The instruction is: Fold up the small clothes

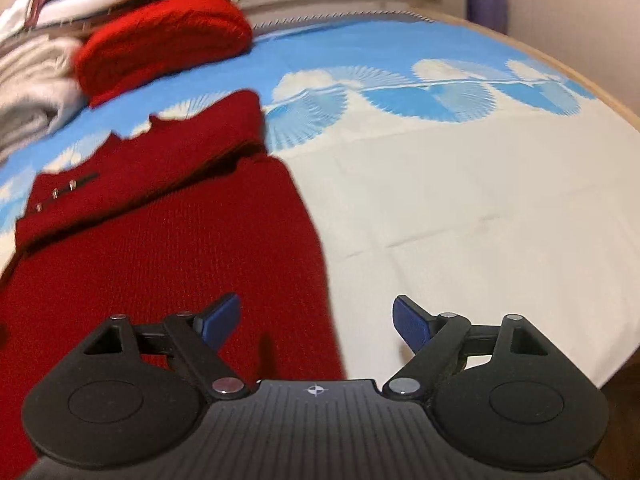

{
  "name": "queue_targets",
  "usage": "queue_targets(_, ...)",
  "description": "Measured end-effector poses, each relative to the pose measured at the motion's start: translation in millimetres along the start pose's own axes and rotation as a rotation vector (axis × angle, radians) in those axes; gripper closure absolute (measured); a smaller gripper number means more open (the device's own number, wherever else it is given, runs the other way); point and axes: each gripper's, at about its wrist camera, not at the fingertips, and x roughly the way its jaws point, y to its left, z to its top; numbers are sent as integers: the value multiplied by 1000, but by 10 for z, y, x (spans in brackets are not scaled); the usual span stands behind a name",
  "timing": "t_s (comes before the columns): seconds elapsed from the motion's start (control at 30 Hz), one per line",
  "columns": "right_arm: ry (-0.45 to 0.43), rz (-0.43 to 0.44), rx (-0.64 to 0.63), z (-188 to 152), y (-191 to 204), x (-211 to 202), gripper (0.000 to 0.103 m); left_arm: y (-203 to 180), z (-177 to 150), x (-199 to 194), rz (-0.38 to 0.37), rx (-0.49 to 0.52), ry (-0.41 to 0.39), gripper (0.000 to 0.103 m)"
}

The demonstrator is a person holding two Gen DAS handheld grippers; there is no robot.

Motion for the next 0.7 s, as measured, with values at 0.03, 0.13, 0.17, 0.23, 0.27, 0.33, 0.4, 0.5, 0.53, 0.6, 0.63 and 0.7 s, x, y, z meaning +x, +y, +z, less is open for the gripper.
queue_targets(0.03, 7, 0, 36, -23, -62, -18, 17, 13, -123, -58, 8, -3, -2, 0)
queue_targets(0.13, 49, 33, 139, -110, -229, -47, 17, 47, -508, -214, -2, -22, 16, 0)
queue_targets(0.17, 57, 51, 159, -154, -268, -74, 17, 57, -622, -261, -11, -28, 20, 0)
queue_targets(0.23, 60, 89, 196, -206, -298, -109, 17, 55, -825, -345, -20, -39, 21, 0)
queue_targets(0.27, 63, 106, 208, -242, -301, -129, 17, 44, -910, -380, -24, -46, 20, 0)
queue_targets(0.33, 78, 126, 216, -318, -302, -159, 17, 27, -1046, -428, -36, -59, 15, 0)
queue_targets(0.4, 86, 118, 199, -392, -280, -174, 17, 0, -1143, -465, -45, -64, 11, 1)
queue_targets(0.5, 97, 101, 173, -466, -272, -170, 17, -60, -1248, -514, -55, -43, -2, 0)
queue_targets(0.53, 104, 97, 171, -491, -281, -169, 17, -77, -1285, -534, -55, -36, -8, 0)
queue_targets(0.6, 116, 93, 170, -538, -303, -172, 17, -94, -1326, -548, -56, -36, -14, 0)
queue_targets(0.63, 120, 89, 171, -554, -314, -168, 17, -93, -1341, -549, -55, -38, -17, 0)
queue_targets(0.7, 125, 87, 176, -571, -326, -165, 17, -100, -1365, -555, -51, -40, -23, 0)
